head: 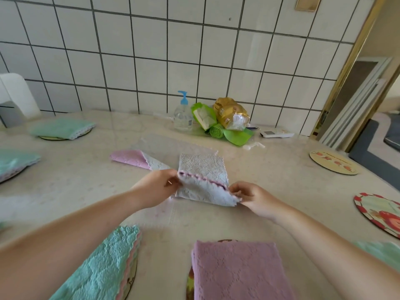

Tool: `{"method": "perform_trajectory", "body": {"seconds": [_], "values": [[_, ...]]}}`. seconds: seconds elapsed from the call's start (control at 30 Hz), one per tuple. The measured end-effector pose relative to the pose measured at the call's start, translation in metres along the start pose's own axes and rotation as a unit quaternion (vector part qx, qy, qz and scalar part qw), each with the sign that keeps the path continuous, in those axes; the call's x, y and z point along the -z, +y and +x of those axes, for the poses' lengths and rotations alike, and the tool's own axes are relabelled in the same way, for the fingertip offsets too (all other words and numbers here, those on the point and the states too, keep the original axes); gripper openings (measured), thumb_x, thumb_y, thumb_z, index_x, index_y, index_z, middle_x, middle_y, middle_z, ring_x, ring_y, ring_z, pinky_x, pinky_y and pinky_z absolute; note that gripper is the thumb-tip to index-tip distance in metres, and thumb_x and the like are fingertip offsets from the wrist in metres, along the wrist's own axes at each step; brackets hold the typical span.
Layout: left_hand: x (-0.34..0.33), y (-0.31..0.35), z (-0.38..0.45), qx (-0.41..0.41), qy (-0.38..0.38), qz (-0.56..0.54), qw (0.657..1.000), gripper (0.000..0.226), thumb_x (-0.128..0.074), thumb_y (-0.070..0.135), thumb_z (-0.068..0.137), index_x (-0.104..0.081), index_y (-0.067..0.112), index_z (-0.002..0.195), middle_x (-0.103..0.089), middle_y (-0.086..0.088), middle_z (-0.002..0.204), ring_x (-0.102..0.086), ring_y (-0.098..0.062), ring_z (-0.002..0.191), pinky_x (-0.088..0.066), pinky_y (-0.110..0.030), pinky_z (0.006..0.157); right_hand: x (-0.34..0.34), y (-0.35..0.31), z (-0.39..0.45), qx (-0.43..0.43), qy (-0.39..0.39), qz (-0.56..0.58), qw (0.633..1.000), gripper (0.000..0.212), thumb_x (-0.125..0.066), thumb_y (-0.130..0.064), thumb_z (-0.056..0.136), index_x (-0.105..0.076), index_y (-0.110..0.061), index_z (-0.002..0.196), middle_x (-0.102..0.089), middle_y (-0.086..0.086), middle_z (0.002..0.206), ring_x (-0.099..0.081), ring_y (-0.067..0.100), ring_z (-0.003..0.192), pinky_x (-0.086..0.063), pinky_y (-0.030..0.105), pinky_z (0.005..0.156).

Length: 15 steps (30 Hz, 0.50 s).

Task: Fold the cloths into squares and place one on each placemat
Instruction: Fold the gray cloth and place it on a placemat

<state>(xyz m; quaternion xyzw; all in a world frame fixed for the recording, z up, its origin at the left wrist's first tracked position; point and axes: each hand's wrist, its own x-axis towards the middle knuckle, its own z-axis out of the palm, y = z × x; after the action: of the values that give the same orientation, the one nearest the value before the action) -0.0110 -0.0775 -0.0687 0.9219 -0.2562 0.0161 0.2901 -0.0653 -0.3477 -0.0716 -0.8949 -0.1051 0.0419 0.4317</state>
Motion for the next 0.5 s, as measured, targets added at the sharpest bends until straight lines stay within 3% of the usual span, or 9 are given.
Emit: {"method": "perform_trajectory", "body": {"seconds": [0.07, 0.13, 0.17, 0.23, 0.33, 0.37, 0.43, 0.5], "values": [[0.001, 0.003, 0.009, 0.04, -0.004, -0.054, 0.998, 0.032, -0.053, 0.011, 0.088, -0.052, 0.036, 0.068, -0.06, 0.015, 0.068, -0.058, 0.001, 0.061, -0.041, -0.012, 0.057, 0.001, 0.0, 0.005, -0.019, 0.025, 0.043, 0.999, 0.021, -0.045, -0.002, 0.091, -0.061, -0.016, 0.09, -0.062, 0.001, 0.088, -0.053, 0.004, 0.079, -0.037, 0.012, 0.073], [0.002, 0.006, 0.019, 0.078, -0.012, -0.095, 0.992, 0.027, -0.054, 0.011, 0.087, -0.057, 0.031, 0.069, -0.063, 0.009, 0.068, -0.064, -0.007, 0.067, -0.048, -0.021, 0.064, 0.0, 0.006, 0.014, -0.039, 0.038, 0.109, 0.993, 0.024, -0.042, -0.014, 0.091, -0.062, -0.01, 0.105, -0.065, 0.011, 0.11, -0.059, 0.02, 0.098, -0.041, 0.027, 0.095], [0.003, 0.007, 0.025, 0.099, -0.011, -0.115, 0.988, 0.022, -0.054, 0.011, 0.087, -0.059, 0.025, 0.07, -0.063, 0.006, 0.067, -0.065, -0.01, 0.068, -0.048, -0.023, 0.06, -0.001, 0.008, 0.019, -0.044, 0.044, 0.157, 0.986, 0.031, -0.043, -0.021, 0.087, -0.06, -0.007, 0.11, -0.064, 0.014, 0.116, -0.059, 0.023, 0.104, -0.041, 0.036, 0.099], [0.005, 0.01, 0.035, 0.145, -0.003, -0.162, 0.976, 0.013, -0.053, 0.013, 0.087, -0.06, 0.016, 0.077, -0.062, 0.003, 0.067, -0.063, -0.007, 0.062, -0.04, -0.02, 0.05, -0.001, 0.008, 0.03, -0.047, 0.067, 0.244, 0.966, 0.038, -0.048, -0.032, 0.087, -0.059, -0.005, 0.113, -0.065, 0.01, 0.115, -0.06, 0.02, 0.103, -0.045, 0.038, 0.093], [0.008, 0.013, 0.049, 0.193, 0.006, -0.218, 0.957, 0.013, -0.049, 0.016, 0.089, -0.058, 0.016, 0.079, -0.059, 0.003, 0.069, -0.061, -0.006, 0.057, -0.034, -0.02, 0.048, 0.001, 0.008, 0.047, -0.051, 0.086, 0.246, 0.964, 0.043, -0.051, -0.057, 0.083, -0.062, -0.027, 0.111, -0.066, -0.005, 0.118, -0.06, 0.013, 0.111, -0.043, 0.035, 0.1], [0.009, 0.014, 0.053, 0.199, 0.007, -0.225, 0.954, 0.014, -0.047, 0.017, 0.089, -0.059, 0.015, 0.081, -0.058, 0.002, 0.07, -0.059, -0.008, 0.059, -0.034, -0.02, 0.048, 0.001, 0.009, 0.053, -0.059, 0.094, 0.208, 0.972, 0.039, -0.053, -0.059, 0.081, -0.063, -0.031, 0.106, -0.067, -0.006, 0.116, -0.061, 0.014, 0.11, -0.043, 0.037, 0.102], [0.011, 0.015, 0.061, 0.208, 0.017, -0.218, 0.954, 0.017, -0.045, 0.018, 0.09, -0.061, 0.013, 0.085, -0.056, -0.001, 0.069, -0.052, -0.013, 0.058, -0.033, -0.021, 0.047, -0.001, 0.007, 0.064, -0.065, 0.134, 0.137, 0.979, 0.017, -0.057, -0.041, 0.087, -0.062, -0.031, 0.1, -0.068, -0.001, 0.108, -0.063, 0.019, 0.104, -0.046, 0.043, 0.099], [0.01, 0.014, 0.066, 0.219, 0.02, -0.199, 0.955, 0.021, -0.042, 0.019, 0.091, -0.061, 0.009, 0.09, -0.056, -0.004, 0.07, -0.05, -0.017, 0.058, -0.036, -0.022, 0.048, -0.003, 0.006, 0.076, -0.076, 0.181, 0.12, 0.973, 0.023, -0.059, -0.022, 0.089, -0.059, -0.02, 0.113, -0.067, 0.006, 0.109, -0.064, 0.024, 0.099, -0.05, 0.043, 0.092]]}}
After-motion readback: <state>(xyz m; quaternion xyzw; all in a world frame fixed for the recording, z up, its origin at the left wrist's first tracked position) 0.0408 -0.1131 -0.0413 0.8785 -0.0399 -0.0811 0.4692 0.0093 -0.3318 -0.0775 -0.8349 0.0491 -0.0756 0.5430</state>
